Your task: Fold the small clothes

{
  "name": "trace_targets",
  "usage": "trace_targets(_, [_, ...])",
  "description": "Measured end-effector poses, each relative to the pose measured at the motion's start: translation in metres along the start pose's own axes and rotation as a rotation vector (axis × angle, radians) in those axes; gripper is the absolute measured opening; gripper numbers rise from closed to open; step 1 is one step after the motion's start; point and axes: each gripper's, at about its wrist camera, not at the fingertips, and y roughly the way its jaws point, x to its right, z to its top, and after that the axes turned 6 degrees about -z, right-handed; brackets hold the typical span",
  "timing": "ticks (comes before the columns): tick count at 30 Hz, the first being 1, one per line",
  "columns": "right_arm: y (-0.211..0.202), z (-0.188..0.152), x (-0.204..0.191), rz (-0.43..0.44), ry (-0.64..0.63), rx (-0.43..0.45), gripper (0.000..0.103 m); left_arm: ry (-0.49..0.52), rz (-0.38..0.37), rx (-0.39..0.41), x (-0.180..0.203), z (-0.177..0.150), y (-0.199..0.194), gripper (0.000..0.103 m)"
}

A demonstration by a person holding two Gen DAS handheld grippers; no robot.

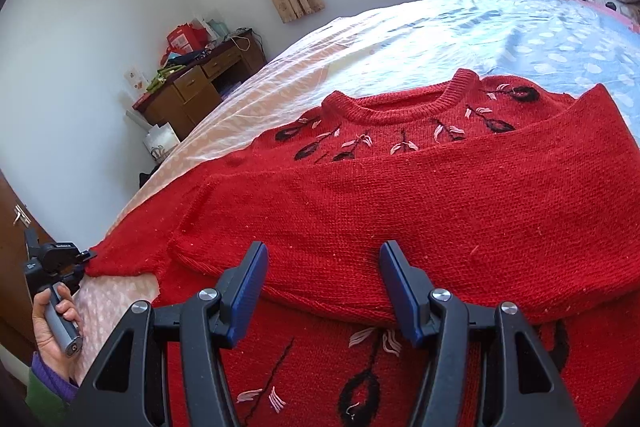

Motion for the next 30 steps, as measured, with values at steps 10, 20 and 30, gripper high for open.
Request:
trace_targets(10, [0.001, 0.0, 0.005, 0.026, 0.022, 0.01, 0.059, 0.439, -0.131, 0.157, 0.131, -0.055, -0.06, 0.01])
trace_targets(20, [0.0, 0.0, 0.009, 0.052, 0.047, 0.016, 0.06, 0.83, -0.331, 0.004, 0.24, -0.214, -0.071, 0.01])
trace_targets(30, [0.0, 0.002, 0.016, 0.074, 0.084, 0.015, 0.059, 0.856, -0.292, -0.17, 0.229, -0.229, -0.06, 0.048])
